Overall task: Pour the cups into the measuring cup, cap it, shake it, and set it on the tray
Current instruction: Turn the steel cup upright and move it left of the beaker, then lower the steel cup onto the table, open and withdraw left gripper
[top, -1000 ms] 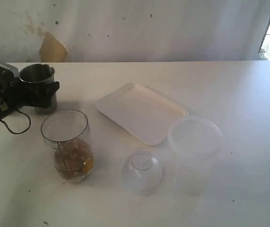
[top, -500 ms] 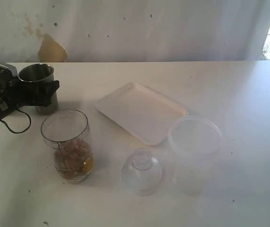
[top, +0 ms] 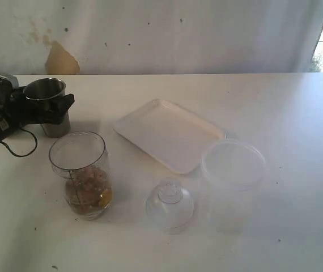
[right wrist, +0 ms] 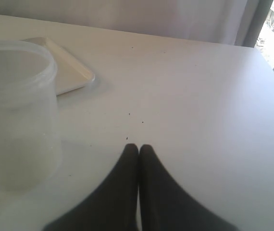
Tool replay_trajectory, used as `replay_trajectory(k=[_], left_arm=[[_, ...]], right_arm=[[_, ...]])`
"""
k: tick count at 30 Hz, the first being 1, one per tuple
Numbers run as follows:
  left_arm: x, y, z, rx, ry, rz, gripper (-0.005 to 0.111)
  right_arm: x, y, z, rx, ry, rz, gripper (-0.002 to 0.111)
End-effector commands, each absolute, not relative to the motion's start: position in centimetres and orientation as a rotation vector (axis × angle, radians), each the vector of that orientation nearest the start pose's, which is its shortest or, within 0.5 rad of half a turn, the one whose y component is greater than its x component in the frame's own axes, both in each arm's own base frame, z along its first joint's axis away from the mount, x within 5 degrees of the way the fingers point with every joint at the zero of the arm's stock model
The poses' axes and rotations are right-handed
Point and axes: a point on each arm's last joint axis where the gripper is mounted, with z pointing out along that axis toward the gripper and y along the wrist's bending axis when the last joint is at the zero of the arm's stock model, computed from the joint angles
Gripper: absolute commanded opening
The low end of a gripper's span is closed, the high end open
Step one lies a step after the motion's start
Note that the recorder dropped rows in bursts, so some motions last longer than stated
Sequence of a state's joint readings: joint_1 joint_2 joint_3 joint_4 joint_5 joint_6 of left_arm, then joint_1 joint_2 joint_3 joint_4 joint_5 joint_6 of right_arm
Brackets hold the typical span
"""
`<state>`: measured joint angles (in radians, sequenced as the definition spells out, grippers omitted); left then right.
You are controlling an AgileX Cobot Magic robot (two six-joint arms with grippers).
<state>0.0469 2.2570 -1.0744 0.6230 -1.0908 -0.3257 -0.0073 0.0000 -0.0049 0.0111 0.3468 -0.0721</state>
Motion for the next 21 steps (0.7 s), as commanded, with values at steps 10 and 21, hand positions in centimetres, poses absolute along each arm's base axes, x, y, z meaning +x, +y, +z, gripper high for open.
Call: replay_trajectory(k=[10, 21], left_arm=[[42.2, -2.9, 12.7, 0.363, 1.636, -0.46, 0.105], [42.0, -2.9, 16.7, 0.386, 1.541, -0.434, 0.105]], right_arm=[[5.3, 0.0, 18.2, -0.054, 1.827, -0.053, 0.0], [5.3, 0.0, 18.2, -0.054, 1.827, -0.053, 0.0]])
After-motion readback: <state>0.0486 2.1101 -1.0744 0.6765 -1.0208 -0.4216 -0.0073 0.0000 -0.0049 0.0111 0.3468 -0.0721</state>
